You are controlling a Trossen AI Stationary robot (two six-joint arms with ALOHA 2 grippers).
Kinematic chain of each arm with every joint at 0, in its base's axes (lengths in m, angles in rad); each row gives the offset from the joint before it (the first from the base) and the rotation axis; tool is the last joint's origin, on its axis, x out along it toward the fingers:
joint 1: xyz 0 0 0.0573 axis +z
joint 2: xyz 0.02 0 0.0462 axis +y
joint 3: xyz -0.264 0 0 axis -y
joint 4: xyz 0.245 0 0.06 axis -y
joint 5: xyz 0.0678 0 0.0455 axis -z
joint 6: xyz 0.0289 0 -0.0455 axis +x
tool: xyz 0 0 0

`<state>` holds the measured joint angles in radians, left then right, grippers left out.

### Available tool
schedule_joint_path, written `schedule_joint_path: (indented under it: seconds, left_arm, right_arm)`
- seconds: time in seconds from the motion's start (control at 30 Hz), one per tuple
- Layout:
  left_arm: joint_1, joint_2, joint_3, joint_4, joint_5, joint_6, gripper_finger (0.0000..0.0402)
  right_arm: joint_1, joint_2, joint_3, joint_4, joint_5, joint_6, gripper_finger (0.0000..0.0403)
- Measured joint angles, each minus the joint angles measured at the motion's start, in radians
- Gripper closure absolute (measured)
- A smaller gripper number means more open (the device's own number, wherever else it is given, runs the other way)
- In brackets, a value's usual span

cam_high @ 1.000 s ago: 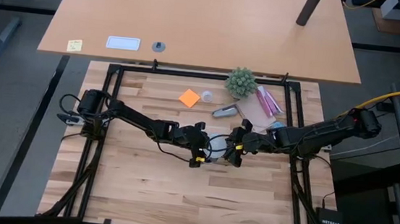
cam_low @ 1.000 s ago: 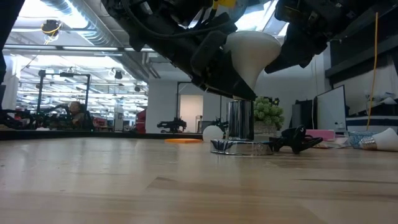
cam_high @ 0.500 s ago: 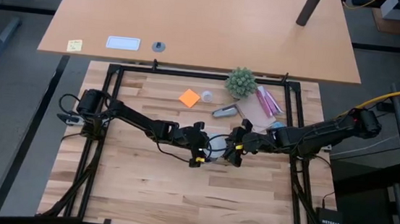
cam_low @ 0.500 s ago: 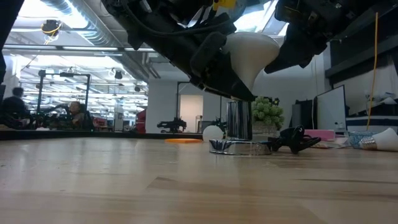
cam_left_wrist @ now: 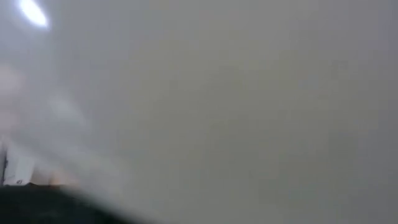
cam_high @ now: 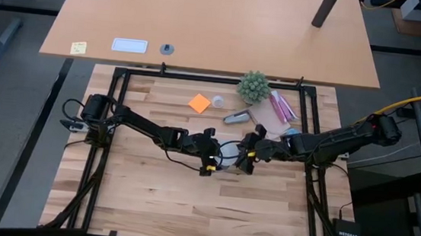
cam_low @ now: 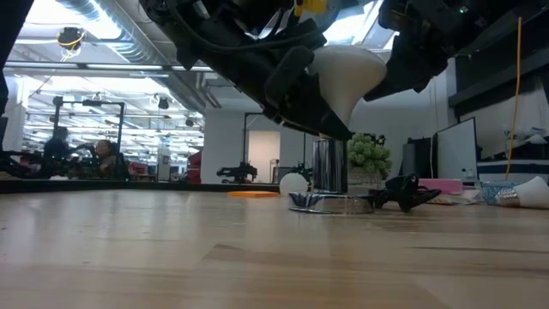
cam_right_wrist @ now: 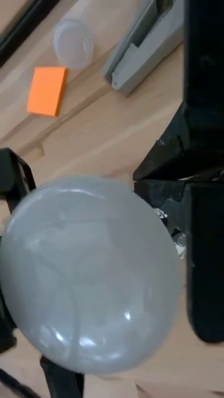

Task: Screw lightbulb
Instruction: Insert the lightbulb in the silver lamp

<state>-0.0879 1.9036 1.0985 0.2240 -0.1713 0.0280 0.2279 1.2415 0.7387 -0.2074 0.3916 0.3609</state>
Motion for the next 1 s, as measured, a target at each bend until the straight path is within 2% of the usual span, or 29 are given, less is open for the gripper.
schedule_joint_path:
  seconds: [0.8,1.0]
  left_arm:
    - [-0.004,0.000,-0.001,-0.003,-0.022,-0.020,0.0249]
    - [-0.006,0.000,-0.001,-0.004,-0.024,0.060,0.0249]
  right_arm:
    - [0.000,0.000,-0.001,0.047,0.003,0.001,0.0397]
    - [0.002,0.000,-0.001,0.052,0.000,0.002,0.0397]
